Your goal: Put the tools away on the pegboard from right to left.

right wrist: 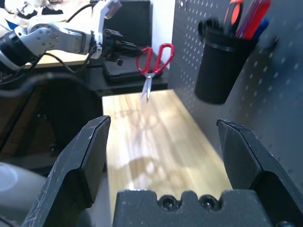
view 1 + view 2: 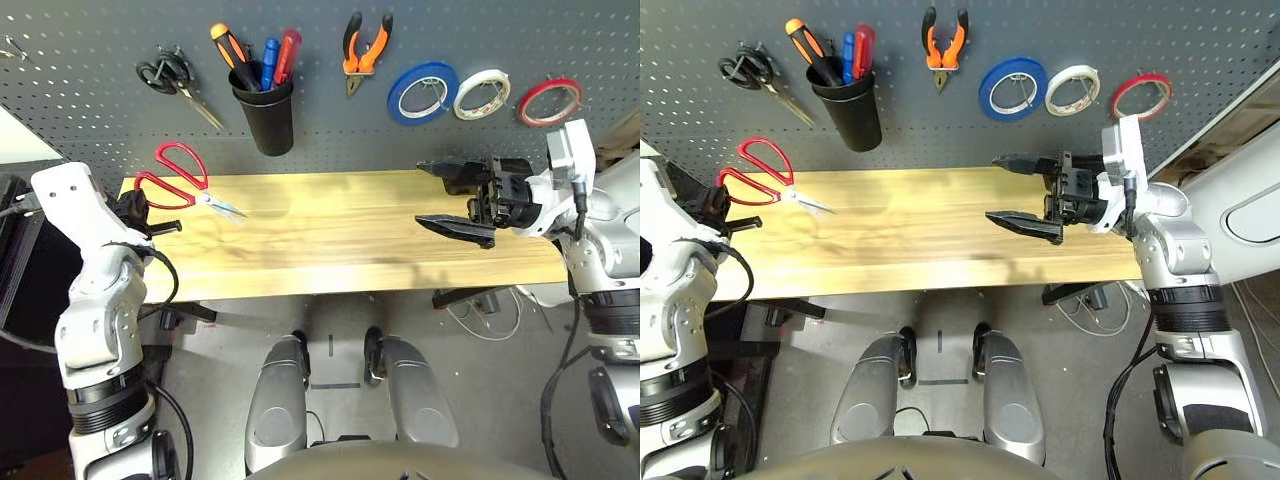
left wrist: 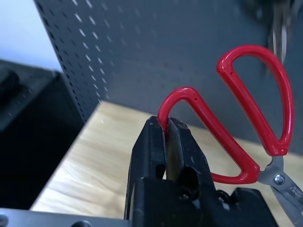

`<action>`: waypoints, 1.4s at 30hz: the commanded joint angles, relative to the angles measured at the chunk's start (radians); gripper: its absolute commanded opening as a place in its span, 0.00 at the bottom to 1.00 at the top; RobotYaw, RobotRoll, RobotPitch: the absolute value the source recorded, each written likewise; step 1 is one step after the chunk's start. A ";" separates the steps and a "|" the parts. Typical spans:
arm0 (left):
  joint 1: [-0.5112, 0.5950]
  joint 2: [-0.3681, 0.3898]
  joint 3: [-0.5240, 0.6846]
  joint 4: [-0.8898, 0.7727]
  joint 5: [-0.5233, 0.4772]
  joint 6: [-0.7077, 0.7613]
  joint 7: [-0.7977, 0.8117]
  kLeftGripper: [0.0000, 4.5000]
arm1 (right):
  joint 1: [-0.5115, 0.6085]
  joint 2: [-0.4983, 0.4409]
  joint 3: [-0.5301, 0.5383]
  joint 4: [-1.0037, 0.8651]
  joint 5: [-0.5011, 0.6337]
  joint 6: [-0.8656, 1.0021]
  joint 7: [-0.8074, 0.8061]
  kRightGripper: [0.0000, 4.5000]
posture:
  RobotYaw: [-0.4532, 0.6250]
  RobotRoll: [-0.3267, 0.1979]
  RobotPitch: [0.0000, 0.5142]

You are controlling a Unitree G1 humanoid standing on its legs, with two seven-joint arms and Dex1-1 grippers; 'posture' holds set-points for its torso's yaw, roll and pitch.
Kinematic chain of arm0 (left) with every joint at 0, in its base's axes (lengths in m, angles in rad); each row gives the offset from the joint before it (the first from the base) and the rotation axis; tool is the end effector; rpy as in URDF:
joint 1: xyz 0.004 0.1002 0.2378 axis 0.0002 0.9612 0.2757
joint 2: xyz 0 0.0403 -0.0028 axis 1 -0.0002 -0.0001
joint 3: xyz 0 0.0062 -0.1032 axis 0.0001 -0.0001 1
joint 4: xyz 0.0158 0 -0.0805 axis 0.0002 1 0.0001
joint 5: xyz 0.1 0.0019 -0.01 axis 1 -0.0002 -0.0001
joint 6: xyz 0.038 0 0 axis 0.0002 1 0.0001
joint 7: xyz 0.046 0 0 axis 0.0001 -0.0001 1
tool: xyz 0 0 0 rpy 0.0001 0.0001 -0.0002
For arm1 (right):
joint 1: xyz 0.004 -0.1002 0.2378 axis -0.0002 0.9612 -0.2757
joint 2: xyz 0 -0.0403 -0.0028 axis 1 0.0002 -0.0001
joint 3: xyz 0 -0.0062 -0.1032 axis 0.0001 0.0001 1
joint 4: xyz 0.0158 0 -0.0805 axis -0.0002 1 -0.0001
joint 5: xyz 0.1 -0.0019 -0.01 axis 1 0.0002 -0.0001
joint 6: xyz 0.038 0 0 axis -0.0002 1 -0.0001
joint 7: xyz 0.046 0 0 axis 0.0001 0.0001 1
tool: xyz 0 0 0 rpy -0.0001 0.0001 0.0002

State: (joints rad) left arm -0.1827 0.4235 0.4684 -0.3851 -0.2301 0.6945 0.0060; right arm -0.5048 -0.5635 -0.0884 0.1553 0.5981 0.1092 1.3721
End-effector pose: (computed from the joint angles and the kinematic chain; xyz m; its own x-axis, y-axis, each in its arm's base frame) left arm 0.2017 0.2749 0.1631 0.9372 0.3481 0.0222 -0.3482 0.9300 0.1181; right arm 0.2828 -0.2466 0.1732 0.1813 0.9752 0.1272 -0.9410 0.2096 -0.2658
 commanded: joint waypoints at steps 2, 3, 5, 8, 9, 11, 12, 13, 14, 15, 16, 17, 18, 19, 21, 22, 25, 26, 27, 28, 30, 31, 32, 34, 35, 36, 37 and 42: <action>0.023 0.037 0.002 -0.031 0.021 -0.142 -0.062 0.00 | 0.000 0.019 -0.027 0.018 0.025 -0.035 0.032 1.00 | 0.46 0.62 0.20; 0.023 0.041 0.004 -0.029 0.022 -0.167 -0.068 0.00 | 0.001 0.020 -0.031 0.018 0.030 -0.033 0.033 1.00 | 0.46 0.62 0.19; 0.015 0.041 0.015 -0.023 0.022 -0.205 -0.067 0.00 | 0.002 0.019 -0.037 0.018 0.033 -0.031 0.034 1.00 | 0.46 0.62 0.18; -0.008 0.042 0.023 -0.010 0.017 -0.246 -0.065 0.00 | -0.002 0.013 -0.046 0.033 0.030 -0.037 0.038 1.00 | 0.46 0.62 0.18; -0.012 0.044 0.021 -0.005 0.019 -0.258 -0.065 0.00 | -0.003 0.012 -0.048 0.038 0.026 -0.040 0.036 1.00 | 0.45 0.62 0.17; -0.029 0.047 0.013 0.010 0.018 -0.280 -0.071 0.00 | -0.006 0.011 -0.053 0.042 0.022 -0.042 0.035 1.00 | 0.45 0.62 0.17; -0.035 0.048 0.010 0.017 0.018 -0.289 -0.075 0.00 | -0.006 0.012 -0.054 0.044 0.021 -0.042 0.035 1.00 | 0.45 0.62 0.17; -0.042 0.049 0.006 0.025 0.016 -0.293 -0.078 0.00 | -0.007 0.012 -0.055 0.045 0.021 -0.042 0.035 1.00 | 0.45 0.62 0.17; -0.055 0.053 -0.006 0.045 0.019 -0.299 -0.086 0.00 | -0.005 0.012 -0.056 0.043 0.020 -0.042 0.034 1.00 | 0.44 0.62 0.17; -0.071 0.056 -0.018 0.071 0.026 -0.305 -0.089 0.00 | -0.002 0.012 -0.056 0.042 0.019 -0.043 0.033 1.00 | 0.44 0.62 0.17; -0.088 0.056 -0.028 0.098 0.028 -0.313 -0.093 0.00 | 0.000 0.012 -0.057 0.039 0.019 -0.042 0.030 1.00 | 0.44 0.62 0.17; -0.100 0.056 -0.035 0.118 0.030 -0.320 -0.095 0.00 | 0.000 0.012 -0.057 0.039 0.019 -0.042 0.029 1.00 | 0.44 0.62 0.17; -0.119 0.059 -0.051 0.154 0.038 -0.329 -0.101 0.00 | 0.000 0.012 -0.057 0.038 0.019 -0.042 0.027 1.00 | 0.44 0.62 0.17; -0.137 0.060 -0.064 0.187 0.044 -0.338 -0.106 0.00 | 0.001 0.013 -0.057 0.036 0.019 -0.041 0.024 1.00 | 0.43 0.62 0.17; -0.177 0.065 -0.090 0.260 0.062 -0.366 -0.113 0.00 | 0.001 0.013 -0.056 0.031 0.019 -0.040 0.020 1.00 | 0.42 0.62 0.17; -0.188 0.066 -0.096 0.283 0.068 -0.377 -0.115 0.00 | 0.001 0.013 -0.056 0.030 0.019 -0.040 0.019 1.00 | 0.42 0.62 0.17; -0.228 0.064 -0.100 0.386 0.083 -0.417 -0.102 0.00 | 0.009 0.012 -0.060 0.013 0.022 -0.037 0.008 1.00 | 0.40 0.62 0.17; -0.235 0.063 -0.100 0.408 0.087 -0.428 -0.099 0.00 | 0.012 0.011 -0.061 0.007 0.024 -0.036 0.004 1.00 | 0.40 0.62 0.17; -0.243 0.062 -0.102 0.432 0.092 -0.439 -0.097 0.00 | 0.016 0.010 -0.063 0.000 0.026 -0.035 -0.001 1.00 | 0.39 0.62 0.18; -0.250 0.061 -0.104 0.452 0.096 -0.447 -0.094 0.00 | 0.020 0.010 -0.065 -0.006 0.027 -0.034 -0.005 1.00 | 0.39 0.62 0.18; -0.262 0.057 -0.104 0.485 0.099 -0.460 -0.089 0.00 | 0.029 0.008 -0.067 -0.017 0.030 -0.032 -0.011 1.00 | 0.38 0.62 0.18; -0.269 0.053 -0.104 0.504 0.099 -0.468 -0.086 0.00 | 0.036 0.007 -0.069 -0.025 0.031 -0.030 -0.016 1.00 | 0.38 0.62 0.18; -0.275 0.050 -0.106 0.523 0.100 -0.478 -0.085 0.00 | 0.042 0.005 -0.071 -0.033 0.033 -0.028 -0.021 1.00 | 0.37 0.62 0.18; -0.282 0.045 -0.112 0.546 0.103 -0.493 -0.084 0.00 | 0.052 0.002 -0.075 -0.044 0.035 -0.026 -0.028 1.00 | 0.37 0.62 0.18; -0.282 0.042 -0.114 0.550 0.102 -0.499 -0.085 0.00 | 0.056 0.001 -0.076 -0.048 0.035 -0.026 -0.031 1.00 | 0.36 0.62 0.18; -0.281 0.040 -0.115 0.551 0.102 -0.500 -0.085 0.00 | 0.059 -0.001 -0.078 -0.052 0.036 -0.025 -0.035 1.00 | 0.36 0.62 0.18; -0.279 0.037 -0.114 0.551 0.101 -0.502 -0.084 0.00 | 0.061 -0.002 -0.080 -0.056 0.037 -0.023 -0.038 1.00 | 0.36 0.62 0.19; -0.270 0.030 -0.101 0.551 0.092 -0.501 -0.079 0.00 | 0.063 -0.006 -0.080 -0.059 0.039 -0.019 -0.043 1.00 | 0.37 0.62 0.19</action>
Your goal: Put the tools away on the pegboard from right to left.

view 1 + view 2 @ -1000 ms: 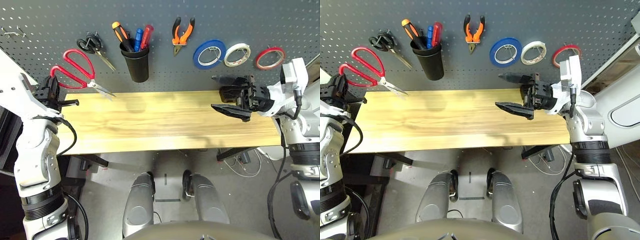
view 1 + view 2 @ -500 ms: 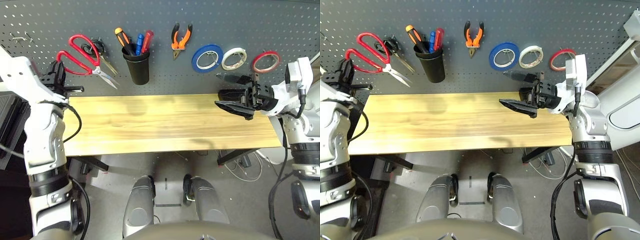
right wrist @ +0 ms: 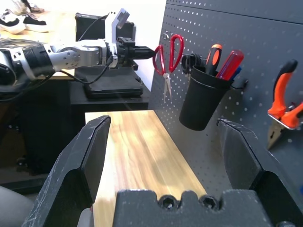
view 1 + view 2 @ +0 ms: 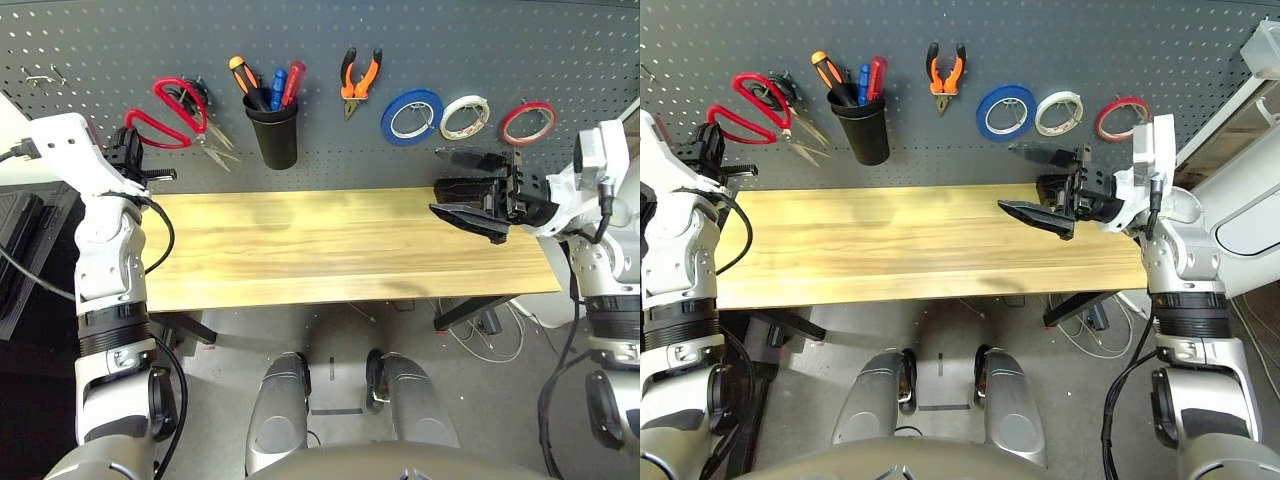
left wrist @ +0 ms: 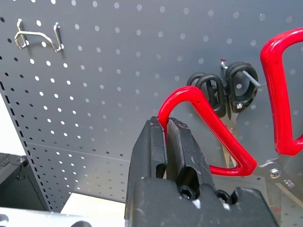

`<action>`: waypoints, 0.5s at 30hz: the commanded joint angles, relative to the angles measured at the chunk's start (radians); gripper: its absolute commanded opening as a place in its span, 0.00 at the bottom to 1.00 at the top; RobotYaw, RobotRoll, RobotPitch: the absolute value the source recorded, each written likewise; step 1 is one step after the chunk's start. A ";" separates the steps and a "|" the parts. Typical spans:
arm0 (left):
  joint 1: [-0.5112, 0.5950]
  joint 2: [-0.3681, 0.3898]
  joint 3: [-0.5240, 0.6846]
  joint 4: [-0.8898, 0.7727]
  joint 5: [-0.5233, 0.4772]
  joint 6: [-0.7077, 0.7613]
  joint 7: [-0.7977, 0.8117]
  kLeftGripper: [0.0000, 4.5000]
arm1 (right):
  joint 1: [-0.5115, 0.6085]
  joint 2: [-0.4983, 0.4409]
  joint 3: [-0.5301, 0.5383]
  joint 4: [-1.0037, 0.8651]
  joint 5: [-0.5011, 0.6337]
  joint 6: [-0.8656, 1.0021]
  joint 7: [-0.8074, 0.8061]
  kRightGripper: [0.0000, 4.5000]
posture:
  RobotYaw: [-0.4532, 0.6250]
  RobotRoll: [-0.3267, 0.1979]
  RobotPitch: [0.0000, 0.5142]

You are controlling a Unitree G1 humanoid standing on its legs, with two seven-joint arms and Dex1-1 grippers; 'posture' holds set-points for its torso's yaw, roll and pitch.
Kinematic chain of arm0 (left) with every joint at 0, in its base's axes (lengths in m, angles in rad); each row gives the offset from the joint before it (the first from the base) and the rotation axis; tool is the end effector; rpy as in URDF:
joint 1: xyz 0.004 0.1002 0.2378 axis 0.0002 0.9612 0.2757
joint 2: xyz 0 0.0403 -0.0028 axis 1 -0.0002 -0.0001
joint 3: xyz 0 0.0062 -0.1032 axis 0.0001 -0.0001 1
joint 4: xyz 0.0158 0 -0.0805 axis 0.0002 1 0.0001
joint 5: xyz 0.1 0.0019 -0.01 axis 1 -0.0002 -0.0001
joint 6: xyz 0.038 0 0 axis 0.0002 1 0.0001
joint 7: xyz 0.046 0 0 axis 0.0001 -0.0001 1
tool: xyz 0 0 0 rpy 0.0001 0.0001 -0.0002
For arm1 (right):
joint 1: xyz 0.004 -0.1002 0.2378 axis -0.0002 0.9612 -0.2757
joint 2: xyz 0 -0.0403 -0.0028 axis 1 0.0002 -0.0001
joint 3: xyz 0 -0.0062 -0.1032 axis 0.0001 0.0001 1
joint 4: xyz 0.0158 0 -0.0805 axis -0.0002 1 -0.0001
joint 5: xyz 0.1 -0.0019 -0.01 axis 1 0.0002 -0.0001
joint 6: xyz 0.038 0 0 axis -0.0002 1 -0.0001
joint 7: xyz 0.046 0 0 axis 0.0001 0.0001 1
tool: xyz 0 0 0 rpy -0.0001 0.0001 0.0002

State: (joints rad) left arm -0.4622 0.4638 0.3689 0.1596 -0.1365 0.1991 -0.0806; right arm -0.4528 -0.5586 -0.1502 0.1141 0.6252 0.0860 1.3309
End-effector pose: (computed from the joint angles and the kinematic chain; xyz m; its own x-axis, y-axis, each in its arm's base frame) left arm 0.2668 0.2838 0.1624 0.9437 0.2431 0.2242 -0.2786 0.9497 0.1430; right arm 0.2725 -0.2564 0.1716 0.2431 0.9507 0.1923 -0.9133 0.2912 -0.2849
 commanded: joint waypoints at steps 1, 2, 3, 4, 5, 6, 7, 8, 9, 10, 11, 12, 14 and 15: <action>0.010 -0.011 -0.001 0.005 -0.002 -0.004 0.008 0.00 | 0.009 -0.009 -0.017 -0.017 0.011 0.005 -0.002 1.00 | 0.37 0.62 0.19; 0.010 -0.012 -0.001 0.005 -0.002 -0.004 0.009 0.00 | 0.005 -0.008 -0.015 -0.015 0.010 0.005 -0.002 1.00 | 0.37 0.62 0.19; 0.011 -0.013 -0.001 0.005 -0.003 -0.005 0.010 0.00 | 0.001 -0.007 -0.014 -0.012 0.009 0.005 -0.001 1.00 | 0.38 0.62 0.19; 0.011 -0.014 0.001 0.005 -0.004 -0.006 0.011 0.00 | -0.003 -0.006 -0.013 -0.009 0.008 0.004 -0.001 1.00 | 0.38 0.62 0.19; 0.011 -0.016 0.001 0.005 -0.005 -0.007 0.012 0.00 | -0.006 -0.005 -0.012 -0.006 0.007 0.003 0.000 1.00 | 0.38 0.62 0.19; 0.012 -0.017 0.002 0.004 -0.006 -0.006 0.013 0.00 | -0.009 -0.004 -0.011 -0.004 0.006 0.003 0.000 1.00 | 0.38 0.62 0.19; 0.013 -0.019 0.003 0.001 -0.007 -0.006 0.013 0.00 | -0.010 -0.004 -0.011 -0.003 0.007 0.003 0.001 1.00 | 0.38 0.62 0.19; 0.015 -0.021 0.005 -0.003 -0.010 -0.005 0.013 0.00 | -0.011 -0.004 -0.011 -0.003 0.007 0.003 0.002 1.00 | 0.38 0.62 0.19; 0.019 -0.025 0.008 -0.011 -0.014 -0.008 0.012 0.00 | -0.012 -0.004 -0.010 -0.002 0.007 0.003 0.003 1.00 | 0.38 0.62 0.19; 0.025 -0.028 0.010 -0.022 -0.018 -0.008 0.013 0.00 | -0.012 -0.004 -0.010 -0.001 0.007 0.003 0.003 1.00 | 0.38 0.62 0.19; 0.032 -0.033 0.014 -0.036 -0.020 -0.021 0.015 0.00 | -0.012 -0.003 -0.010 -0.001 0.007 0.003 0.004 1.00 | 0.38 0.62 0.19; 0.040 -0.040 0.019 -0.056 -0.025 -0.028 0.019 0.00 | -0.013 -0.003 -0.010 -0.001 0.007 0.003 0.004 1.00 | 0.38 0.62 0.19; 0.057 -0.053 0.027 -0.096 -0.036 -0.030 0.025 0.00 | -0.013 -0.002 -0.010 -0.002 0.007 0.004 0.003 1.00 | 0.38 0.62 0.19; 0.065 -0.059 0.029 -0.115 -0.040 -0.024 0.028 0.00 | -0.013 -0.002 -0.009 -0.003 0.007 0.004 0.003 1.00 | 0.38 0.62 0.19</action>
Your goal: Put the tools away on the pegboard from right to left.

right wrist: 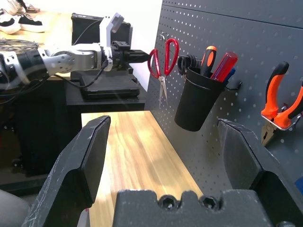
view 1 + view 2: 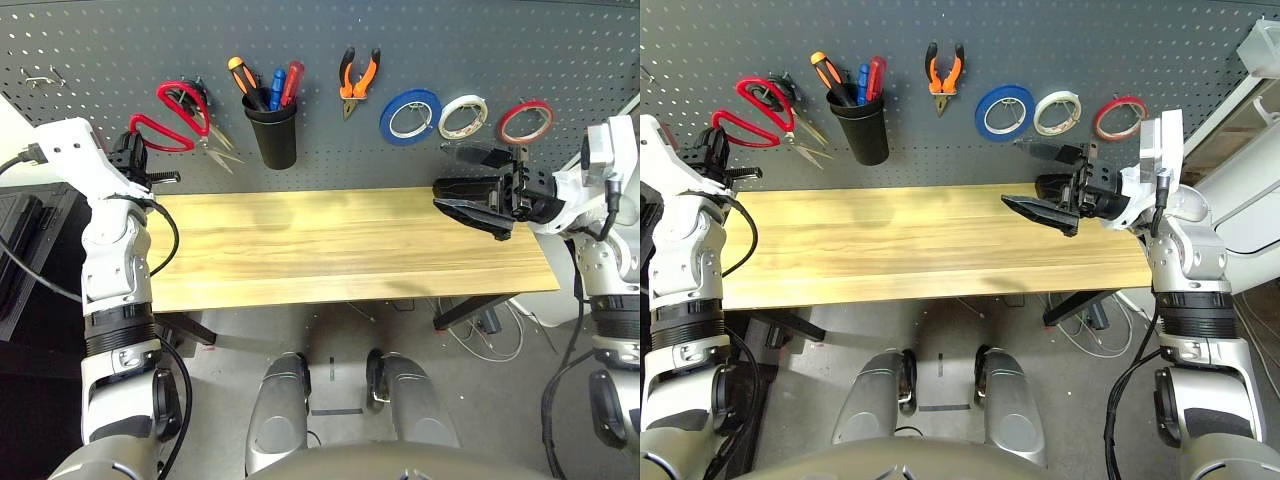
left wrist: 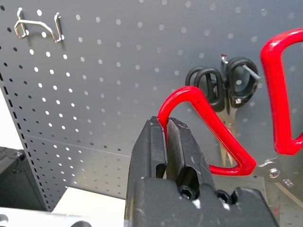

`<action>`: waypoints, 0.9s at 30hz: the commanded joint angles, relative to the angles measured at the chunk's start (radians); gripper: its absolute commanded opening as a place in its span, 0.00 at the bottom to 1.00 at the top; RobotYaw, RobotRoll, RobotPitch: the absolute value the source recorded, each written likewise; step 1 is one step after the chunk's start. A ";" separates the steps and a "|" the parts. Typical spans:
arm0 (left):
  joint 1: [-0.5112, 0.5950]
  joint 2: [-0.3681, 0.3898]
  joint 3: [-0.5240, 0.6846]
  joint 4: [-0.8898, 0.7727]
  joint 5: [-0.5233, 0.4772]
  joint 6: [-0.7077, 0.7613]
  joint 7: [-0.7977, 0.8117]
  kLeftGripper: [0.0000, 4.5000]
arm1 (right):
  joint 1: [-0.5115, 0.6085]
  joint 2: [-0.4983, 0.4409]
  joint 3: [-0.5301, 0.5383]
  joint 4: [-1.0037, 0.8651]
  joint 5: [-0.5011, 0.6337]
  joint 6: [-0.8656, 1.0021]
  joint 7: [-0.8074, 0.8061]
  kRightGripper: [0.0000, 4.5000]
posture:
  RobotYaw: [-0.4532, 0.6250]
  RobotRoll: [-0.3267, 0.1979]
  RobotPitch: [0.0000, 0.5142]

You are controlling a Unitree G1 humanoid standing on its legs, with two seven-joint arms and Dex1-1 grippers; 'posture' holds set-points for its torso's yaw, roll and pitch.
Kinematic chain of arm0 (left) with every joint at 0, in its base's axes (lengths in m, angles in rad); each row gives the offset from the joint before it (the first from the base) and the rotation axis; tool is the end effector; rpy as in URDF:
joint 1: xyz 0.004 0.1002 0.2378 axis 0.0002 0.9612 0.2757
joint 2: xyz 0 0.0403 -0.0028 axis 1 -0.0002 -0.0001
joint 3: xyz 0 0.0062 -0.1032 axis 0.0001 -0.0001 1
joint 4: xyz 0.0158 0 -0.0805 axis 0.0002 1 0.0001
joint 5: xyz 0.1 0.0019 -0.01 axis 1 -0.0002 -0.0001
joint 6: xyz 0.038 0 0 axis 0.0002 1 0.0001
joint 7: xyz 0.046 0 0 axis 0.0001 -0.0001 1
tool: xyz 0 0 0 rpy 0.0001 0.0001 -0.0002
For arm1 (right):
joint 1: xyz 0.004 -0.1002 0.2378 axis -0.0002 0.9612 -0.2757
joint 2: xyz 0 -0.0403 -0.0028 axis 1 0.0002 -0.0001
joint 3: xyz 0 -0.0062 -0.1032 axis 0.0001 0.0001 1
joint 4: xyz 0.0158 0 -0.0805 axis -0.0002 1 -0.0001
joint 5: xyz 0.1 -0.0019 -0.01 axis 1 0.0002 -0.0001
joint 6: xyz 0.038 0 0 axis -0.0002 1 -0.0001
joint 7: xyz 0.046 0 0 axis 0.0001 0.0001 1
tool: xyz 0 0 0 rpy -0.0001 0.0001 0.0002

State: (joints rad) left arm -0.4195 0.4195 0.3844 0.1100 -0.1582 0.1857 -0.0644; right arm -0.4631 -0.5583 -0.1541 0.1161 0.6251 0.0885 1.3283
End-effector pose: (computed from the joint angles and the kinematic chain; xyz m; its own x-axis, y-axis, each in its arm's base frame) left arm 0.2603 0.2785 0.1544 0.9379 0.2532 0.2371 -0.2815 0.9550 0.0939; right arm 0.2736 -0.2564 0.1742 0.2446 0.9494 0.1972 -0.9103 0.2948 -0.2906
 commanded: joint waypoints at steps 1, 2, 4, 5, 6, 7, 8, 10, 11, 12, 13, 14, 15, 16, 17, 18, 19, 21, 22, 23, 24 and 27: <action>0.029 -0.022 0.016 -0.084 -0.024 -0.004 0.015 0.00 | -0.003 -0.002 -0.006 -0.004 0.007 0.001 0.006 1.00 | 0.38 0.62 0.19; 0.038 -0.026 0.016 -0.101 -0.026 0.003 0.017 0.00 | -0.003 -0.003 -0.006 -0.003 0.007 0.001 0.007 1.00 | 0.39 0.62 0.19; 0.049 -0.029 0.016 -0.127 -0.029 0.004 0.015 0.00 | -0.005 -0.003 -0.005 -0.001 0.006 0.001 0.007 1.00 | 0.39 0.62 0.19; 0.051 -0.028 0.017 -0.134 -0.031 0.011 0.015 0.00 | -0.006 -0.002 -0.004 0.000 0.006 0.001 0.007 1.00 | 0.39 0.62 0.19; 0.052 -0.028 0.018 -0.138 -0.033 0.015 0.015 0.00 | -0.006 -0.001 -0.003 0.000 0.005 0.001 0.007 1.00 | 0.39 0.62 0.19; 0.051 -0.026 0.018 -0.137 -0.034 0.021 0.015 0.00 | -0.008 0.000 -0.001 0.001 0.005 0.001 0.008 1.00 | 0.39 0.62 0.19; 0.049 -0.022 0.017 -0.134 -0.034 0.025 0.012 0.00 | -0.010 0.001 0.000 0.002 0.004 0.001 0.008 1.00 | 0.39 0.62 0.19; 0.041 -0.013 0.010 -0.111 -0.025 0.028 0.008 0.00 | -0.014 0.003 0.002 0.004 0.003 0.000 0.009 1.00 | 0.39 0.62 0.19; 0.035 -0.008 0.006 -0.095 -0.016 0.025 0.010 0.00 | -0.015 0.004 0.003 0.005 0.003 0.000 0.009 1.00 | 0.39 0.62 0.19; 0.029 -0.004 0.005 -0.078 -0.013 0.020 0.009 0.00 | -0.017 0.005 0.003 0.005 0.003 0.000 0.009 1.00 | 0.39 0.62 0.19; 0.023 -0.001 0.003 -0.064 -0.013 0.017 0.007 0.00 | -0.017 0.006 0.003 0.004 0.003 0.001 0.008 1.00 | 0.39 0.62 0.19; 0.014 0.005 -0.002 -0.045 -0.009 0.011 0.002 0.00 | -0.018 0.006 0.003 0.003 0.003 0.001 0.008 1.00 | 0.38 0.62 0.19; 0.004 0.010 -0.006 -0.026 -0.008 0.010 -0.002 0.00 | -0.017 0.005 0.002 0.002 0.003 0.001 0.008 1.00 | 0.38 0.62 0.18; -0.008 0.014 -0.009 -0.004 -0.006 0.006 -0.005 0.00 | -0.016 0.005 0.001 0.000 0.003 0.002 0.007 1.00 | 0.38 0.62 0.19; -0.020 0.018 -0.010 0.015 -0.005 0.001 -0.007 0.00 | -0.014 0.004 0.000 -0.001 0.003 0.002 0.007 1.00 | 0.37 0.62 0.18; -0.032 0.021 -0.011 0.035 -0.005 -0.004 -0.008 0.00 | -0.012 0.004 -0.001 -0.004 0.004 0.003 0.006 1.00 | 0.37 0.62 0.18; -0.043 0.023 -0.012 0.053 -0.005 -0.008 -0.009 0.00 | -0.010 0.003 -0.002 -0.007 0.005 0.003 0.004 1.00 | 0.37 0.62 0.18; -0.070 0.028 -0.017 0.100 -0.001 -0.020 -0.011 0.00 | -0.002 0.001 -0.006 -0.017 0.007 0.006 0.001 1.00 | 0.36 0.62 0.18; -0.081 0.030 -0.019 0.119 0.001 -0.027 -0.012 0.00 | 0.001 0.000 -0.008 -0.020 0.008 0.006 0.000 1.00 | 0.36 0.62 0.18; -0.095 0.030 -0.019 0.141 0.002 -0.034 -0.011 0.00 | 0.005 -0.002 -0.010 -0.024 0.009 0.007 -0.001 1.00 | 0.35 0.62 0.18; -0.104 0.031 -0.019 0.156 0.002 -0.040 -0.010 0.00 | 0.007 -0.003 -0.011 -0.025 0.010 0.007 -0.002 1.00 | 0.35 0.62 0.18; -0.130 0.033 -0.024 0.210 0.008 -0.048 -0.010 0.00 | 0.014 -0.007 -0.016 -0.033 0.011 0.008 -0.006 1.00 | 0.34 0.62 0.18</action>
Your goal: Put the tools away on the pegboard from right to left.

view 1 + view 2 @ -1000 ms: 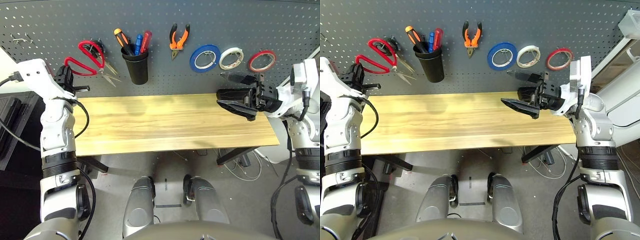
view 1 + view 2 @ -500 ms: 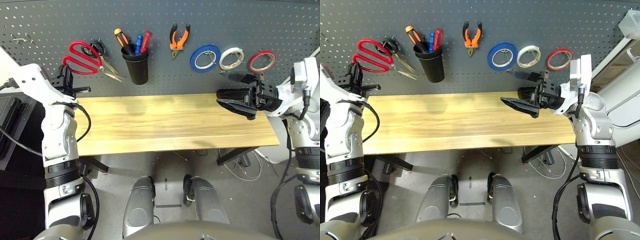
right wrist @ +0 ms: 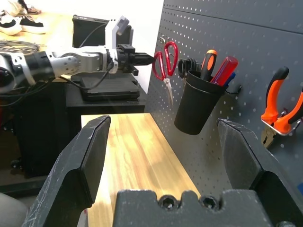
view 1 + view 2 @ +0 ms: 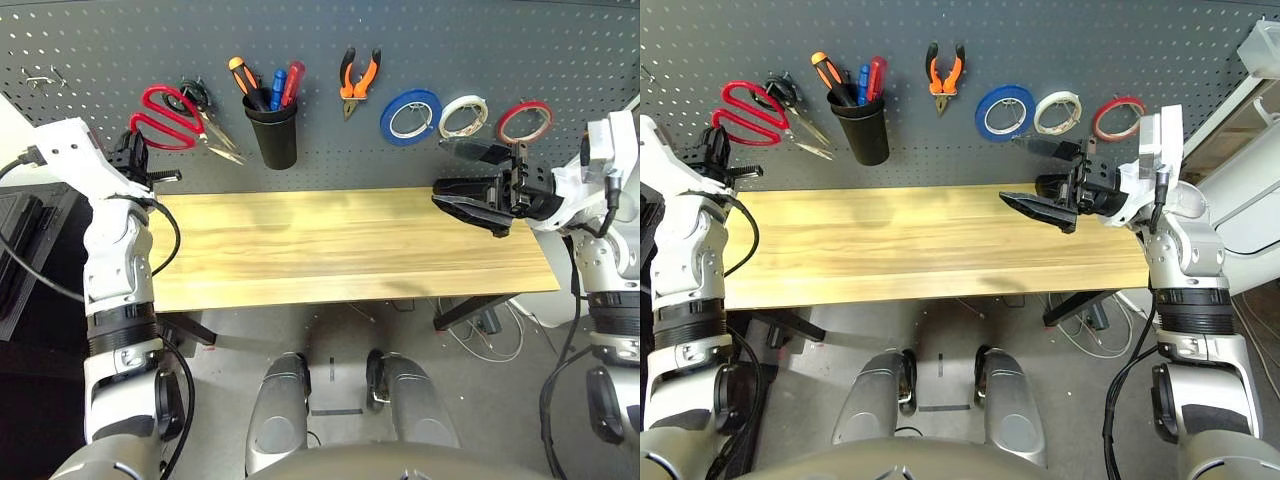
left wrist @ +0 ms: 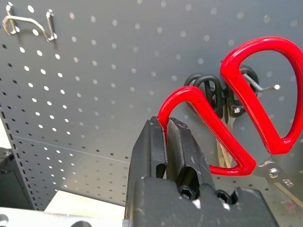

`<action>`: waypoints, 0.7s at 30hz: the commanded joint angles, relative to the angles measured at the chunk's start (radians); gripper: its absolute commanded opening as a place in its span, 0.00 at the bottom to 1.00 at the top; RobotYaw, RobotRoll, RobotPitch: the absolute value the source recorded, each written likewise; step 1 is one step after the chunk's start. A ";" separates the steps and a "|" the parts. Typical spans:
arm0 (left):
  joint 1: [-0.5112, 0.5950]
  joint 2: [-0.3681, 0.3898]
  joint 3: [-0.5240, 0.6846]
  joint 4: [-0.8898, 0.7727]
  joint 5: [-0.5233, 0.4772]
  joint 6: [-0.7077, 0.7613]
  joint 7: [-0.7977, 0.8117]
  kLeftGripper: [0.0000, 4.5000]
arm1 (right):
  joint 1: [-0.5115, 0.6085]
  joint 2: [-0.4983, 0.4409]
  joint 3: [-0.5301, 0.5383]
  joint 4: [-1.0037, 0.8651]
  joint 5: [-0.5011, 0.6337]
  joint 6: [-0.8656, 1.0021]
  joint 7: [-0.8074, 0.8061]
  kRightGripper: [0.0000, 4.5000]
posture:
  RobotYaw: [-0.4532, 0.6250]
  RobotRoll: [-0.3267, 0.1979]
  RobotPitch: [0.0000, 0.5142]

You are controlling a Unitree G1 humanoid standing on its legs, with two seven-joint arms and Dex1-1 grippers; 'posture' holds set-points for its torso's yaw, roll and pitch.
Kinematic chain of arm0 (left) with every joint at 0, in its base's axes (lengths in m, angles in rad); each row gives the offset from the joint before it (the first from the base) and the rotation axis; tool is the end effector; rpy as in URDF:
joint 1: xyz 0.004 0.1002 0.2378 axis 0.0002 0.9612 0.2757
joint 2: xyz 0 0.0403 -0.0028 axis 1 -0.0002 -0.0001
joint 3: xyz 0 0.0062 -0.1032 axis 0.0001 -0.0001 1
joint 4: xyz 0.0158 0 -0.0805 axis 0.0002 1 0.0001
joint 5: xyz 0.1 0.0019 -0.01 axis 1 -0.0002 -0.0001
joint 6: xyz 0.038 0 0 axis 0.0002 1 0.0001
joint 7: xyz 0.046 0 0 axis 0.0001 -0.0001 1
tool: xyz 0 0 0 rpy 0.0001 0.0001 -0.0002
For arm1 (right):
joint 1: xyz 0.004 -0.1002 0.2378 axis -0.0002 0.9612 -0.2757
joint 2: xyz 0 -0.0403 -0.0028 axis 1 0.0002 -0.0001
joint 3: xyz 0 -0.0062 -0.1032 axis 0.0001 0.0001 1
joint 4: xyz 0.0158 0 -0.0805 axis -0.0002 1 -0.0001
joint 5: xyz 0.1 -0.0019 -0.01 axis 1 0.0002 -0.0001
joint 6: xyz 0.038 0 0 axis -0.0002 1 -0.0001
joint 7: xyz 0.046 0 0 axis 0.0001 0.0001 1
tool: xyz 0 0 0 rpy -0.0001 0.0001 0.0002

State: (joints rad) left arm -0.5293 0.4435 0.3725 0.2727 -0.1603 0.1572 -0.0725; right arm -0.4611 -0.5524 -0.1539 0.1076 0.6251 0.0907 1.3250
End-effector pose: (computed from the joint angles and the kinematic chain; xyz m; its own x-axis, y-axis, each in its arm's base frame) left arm 0.2799 0.2819 0.1592 0.9428 0.2543 0.2155 -0.2750 0.9588 0.0716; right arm 0.2732 -0.2547 0.1740 0.2413 0.9493 0.2016 -0.9105 0.2934 -0.2913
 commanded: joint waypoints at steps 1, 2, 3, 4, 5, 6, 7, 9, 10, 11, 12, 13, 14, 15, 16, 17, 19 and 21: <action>-0.027 0.009 -0.015 0.062 0.012 -0.021 -0.003 0.00 | 0.013 -0.014 -0.018 -0.025 0.011 0.005 -0.004 1.00 | 0.34 0.62 0.17; -0.036 0.008 -0.016 0.081 0.016 -0.025 0.000 0.00 | 0.015 -0.015 -0.019 -0.026 0.011 0.005 -0.005 1.00 | 0.34 0.62 0.17; -0.050 0.006 -0.018 0.107 0.017 -0.025 0.004 0.00 | 0.017 -0.015 -0.020 -0.028 0.010 0.004 -0.007 1.00 | 0.33 0.62 0.17; -0.064 0.004 -0.021 0.133 0.020 -0.027 0.009 0.00 | 0.019 -0.017 -0.023 -0.028 0.009 0.002 -0.011 1.00 | 0.33 0.62 0.17; -0.077 0.003 -0.025 0.157 0.024 -0.028 0.012 0.00 | 0.020 -0.017 -0.025 -0.028 0.008 0.001 -0.014 1.00 | 0.33 0.62 0.17; -0.086 0.002 -0.029 0.173 0.026 -0.030 0.013 0.00 | 0.020 -0.018 -0.026 -0.026 0.007 0.000 -0.015 1.00 | 0.33 0.62 0.17; -0.102 0.001 -0.032 0.198 0.027 -0.035 0.014 0.00 | 0.022 -0.018 -0.030 -0.023 0.003 -0.006 -0.020 1.00 | 0.33 0.62 0.16; -0.134 -0.003 -0.040 0.247 0.028 -0.041 0.017 0.00 | 0.029 -0.015 -0.034 -0.023 -0.001 -0.015 -0.029 1.00 | 0.32 0.62 0.16; -0.146 -0.004 -0.044 0.265 0.029 -0.045 0.018 0.00 | 0.033 -0.013 -0.035 -0.025 -0.001 -0.018 -0.032 1.00 | 0.32 0.62 0.16; -0.155 -0.004 -0.048 0.278 0.030 -0.045 0.015 0.08 | 0.040 -0.010 -0.036 -0.031 -0.001 -0.021 -0.038 1.00 | 0.32 0.62 0.16; -0.161 -0.004 -0.051 0.288 0.029 -0.047 0.013 0.16 | 0.045 -0.008 -0.036 -0.035 0.000 -0.024 -0.043 1.00 | 0.31 0.62 0.16; -0.163 -0.004 -0.053 0.293 0.029 -0.048 0.013 0.22 | 0.049 -0.006 -0.038 -0.039 0.002 -0.028 -0.049 1.00 | 0.31 0.62 0.16; -0.163 -0.003 -0.055 0.295 0.030 -0.047 0.012 0.29 | 0.054 -0.004 -0.039 -0.044 0.003 -0.030 -0.055 1.00 | 0.31 0.62 0.16; -0.160 -0.003 -0.056 0.294 0.030 -0.048 0.012 0.37 | 0.059 0.000 -0.041 -0.049 0.006 -0.032 -0.064 1.00 | 0.31 0.62 0.16; -0.151 -0.002 -0.057 0.289 0.030 -0.041 0.010 0.47 | 0.062 0.005 -0.043 -0.054 0.010 -0.033 -0.074 1.00 | 0.31 0.62 0.16; -0.139 -0.001 -0.056 0.282 0.028 -0.035 0.008 0.55 | 0.065 0.010 -0.043 -0.057 0.010 -0.037 -0.081 1.00 | 0.31 0.62 0.16; -0.114 0.001 -0.057 0.264 0.026 -0.024 0.003 0.71 | 0.069 0.018 -0.041 -0.060 0.006 -0.047 -0.090 1.00 | 0.31 0.62 0.16; -0.089 0.006 -0.061 0.245 0.028 -0.017 -0.003 0.89 | 0.069 0.024 -0.039 -0.058 0.005 -0.052 -0.096 1.00 | 0.31 0.62 0.17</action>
State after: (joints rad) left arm -0.6476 0.4455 0.3218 0.5404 -0.1387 0.1229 -0.0669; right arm -0.4026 -0.5330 -0.1745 0.0690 0.6247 0.0510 1.2353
